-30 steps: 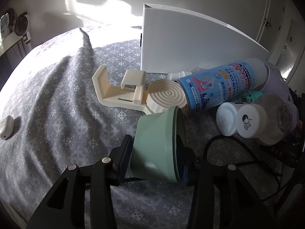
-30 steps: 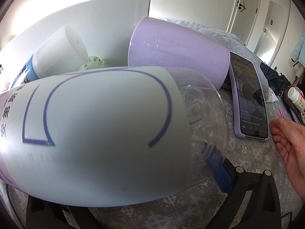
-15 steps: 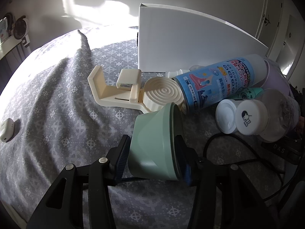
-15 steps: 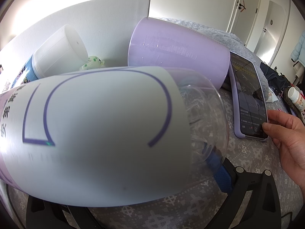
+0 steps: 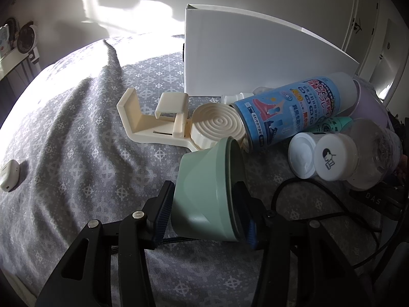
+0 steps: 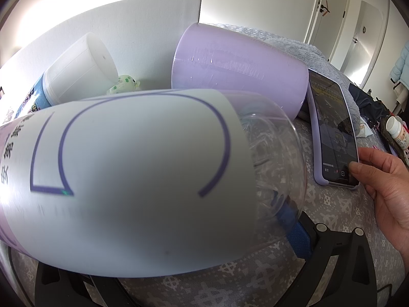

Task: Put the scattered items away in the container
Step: 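Lift the mint-green cup with the left tool over the white box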

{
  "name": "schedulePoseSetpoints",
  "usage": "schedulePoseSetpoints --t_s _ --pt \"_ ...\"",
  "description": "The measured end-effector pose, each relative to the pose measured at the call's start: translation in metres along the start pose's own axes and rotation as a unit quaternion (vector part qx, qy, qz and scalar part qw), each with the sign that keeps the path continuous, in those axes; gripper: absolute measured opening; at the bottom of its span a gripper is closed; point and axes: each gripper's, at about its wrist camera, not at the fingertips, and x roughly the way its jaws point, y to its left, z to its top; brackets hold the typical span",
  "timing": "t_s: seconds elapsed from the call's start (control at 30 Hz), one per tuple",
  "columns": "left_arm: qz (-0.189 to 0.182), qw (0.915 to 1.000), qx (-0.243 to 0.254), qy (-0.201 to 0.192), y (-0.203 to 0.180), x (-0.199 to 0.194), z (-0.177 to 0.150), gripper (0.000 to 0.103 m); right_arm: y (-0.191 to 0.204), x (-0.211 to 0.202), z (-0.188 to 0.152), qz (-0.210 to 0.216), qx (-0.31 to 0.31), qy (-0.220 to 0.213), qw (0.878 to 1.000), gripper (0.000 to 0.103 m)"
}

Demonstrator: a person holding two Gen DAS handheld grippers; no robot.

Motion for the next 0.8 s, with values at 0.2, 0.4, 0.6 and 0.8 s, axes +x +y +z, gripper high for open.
schedulePoseSetpoints --t_s 0.2,0.4,0.6,0.8 --pt "-0.014 0.9983 0.009 -0.056 -0.008 -0.052 0.025 0.039 0.0 0.0 0.0 0.0 0.0 0.0 1.0 0.103" --pt "-0.052 0.9807 0.009 -0.188 -0.022 -0.123 0.103 0.039 0.001 0.0 -0.001 0.0 0.0 0.0 1.0 0.103" --pt "-0.067 0.9673 0.007 -0.245 -0.033 -0.103 0.194 0.039 0.001 0.0 -0.001 0.0 0.0 0.0 1.0 0.103" --pt "-0.058 0.9781 0.019 -0.199 -0.052 -0.033 0.237 0.039 0.001 0.0 -0.001 0.0 0.0 0.0 1.0 0.103"
